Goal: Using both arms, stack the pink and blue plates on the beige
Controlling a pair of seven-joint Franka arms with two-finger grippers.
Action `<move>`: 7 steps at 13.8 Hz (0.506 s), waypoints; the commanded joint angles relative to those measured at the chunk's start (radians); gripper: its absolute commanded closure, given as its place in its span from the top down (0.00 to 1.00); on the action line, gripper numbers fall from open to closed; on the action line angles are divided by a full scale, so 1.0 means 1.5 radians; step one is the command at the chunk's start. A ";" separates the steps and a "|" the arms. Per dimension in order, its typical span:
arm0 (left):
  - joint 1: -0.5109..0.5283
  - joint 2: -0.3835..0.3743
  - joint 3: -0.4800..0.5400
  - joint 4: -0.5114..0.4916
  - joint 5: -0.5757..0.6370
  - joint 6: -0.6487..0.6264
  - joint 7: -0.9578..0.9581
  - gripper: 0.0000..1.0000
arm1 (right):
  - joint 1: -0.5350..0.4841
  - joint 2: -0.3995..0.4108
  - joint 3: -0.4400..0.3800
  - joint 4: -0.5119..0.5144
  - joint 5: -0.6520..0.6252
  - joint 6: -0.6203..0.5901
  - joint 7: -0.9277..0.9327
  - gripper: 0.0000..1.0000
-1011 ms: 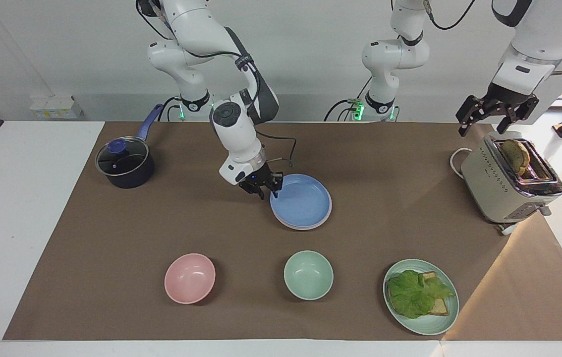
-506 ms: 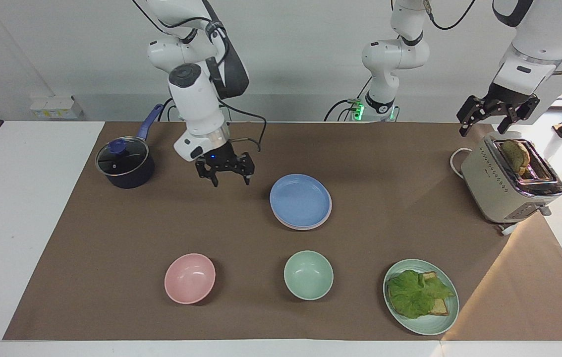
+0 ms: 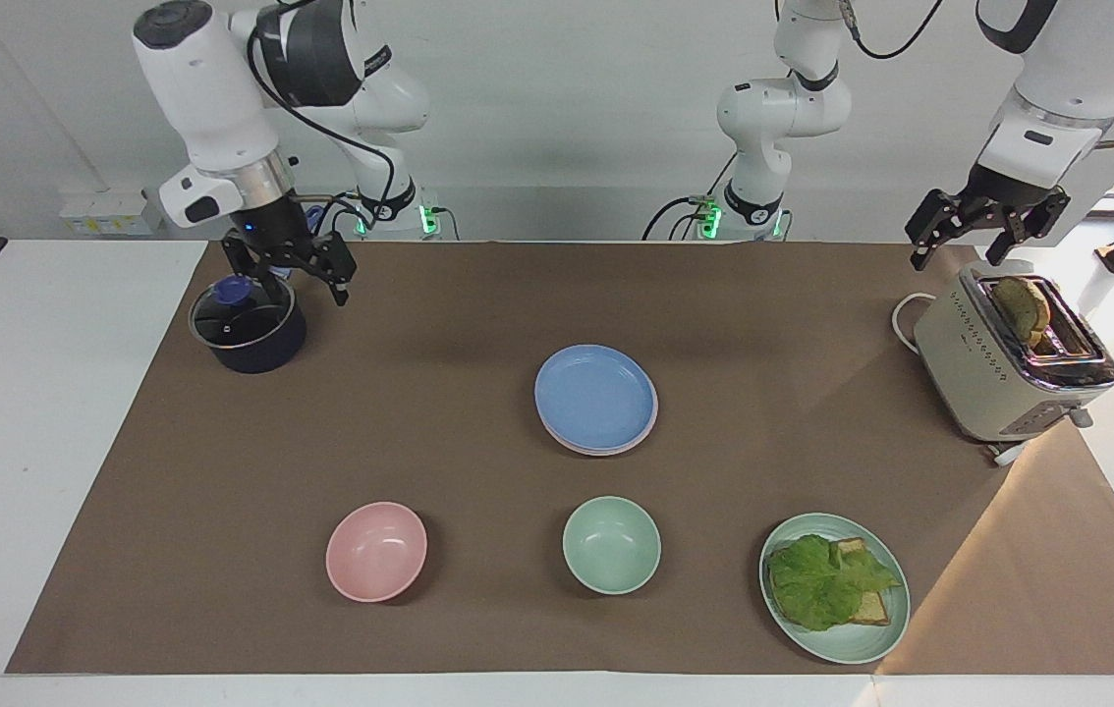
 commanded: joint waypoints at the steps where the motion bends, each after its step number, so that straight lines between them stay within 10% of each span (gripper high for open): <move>1: 0.001 -0.011 0.001 -0.007 0.003 -0.006 0.003 1.00 | -0.013 0.047 0.011 0.129 -0.032 -0.114 -0.008 1.00; 7: 0.001 -0.011 0.001 -0.007 0.003 -0.006 0.003 1.00 | -0.005 0.075 0.017 0.201 -0.072 -0.189 -0.033 1.00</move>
